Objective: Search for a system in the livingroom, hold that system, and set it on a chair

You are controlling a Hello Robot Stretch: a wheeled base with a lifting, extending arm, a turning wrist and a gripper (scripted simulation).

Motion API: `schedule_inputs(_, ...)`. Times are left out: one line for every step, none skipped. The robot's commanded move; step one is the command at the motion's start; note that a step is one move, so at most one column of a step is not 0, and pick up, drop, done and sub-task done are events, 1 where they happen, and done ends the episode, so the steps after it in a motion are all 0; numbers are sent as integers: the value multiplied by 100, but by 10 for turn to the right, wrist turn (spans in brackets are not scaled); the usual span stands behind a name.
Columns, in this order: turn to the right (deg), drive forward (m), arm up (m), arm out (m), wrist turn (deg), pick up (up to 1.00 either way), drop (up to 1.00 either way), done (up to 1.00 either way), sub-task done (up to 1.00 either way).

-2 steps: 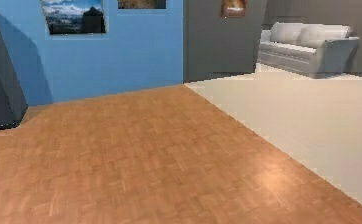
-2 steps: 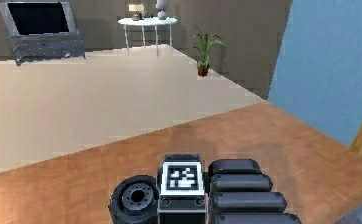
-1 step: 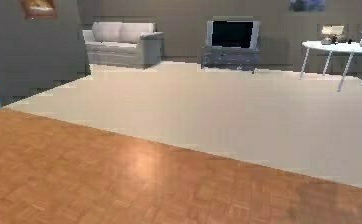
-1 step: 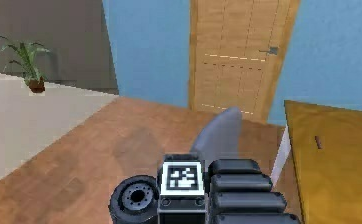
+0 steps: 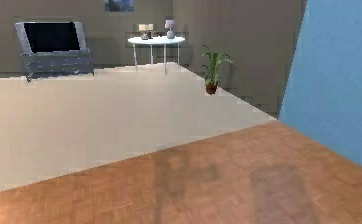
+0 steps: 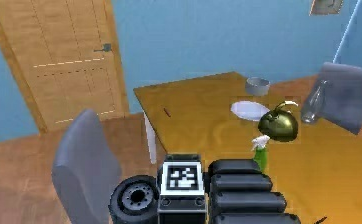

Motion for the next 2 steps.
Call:
schedule_inputs(450, 0, 0, 0, 0, 0, 0, 0, 0)
schedule_inputs(-450, 0, 0, 0, 0, 0, 0, 0, 0)
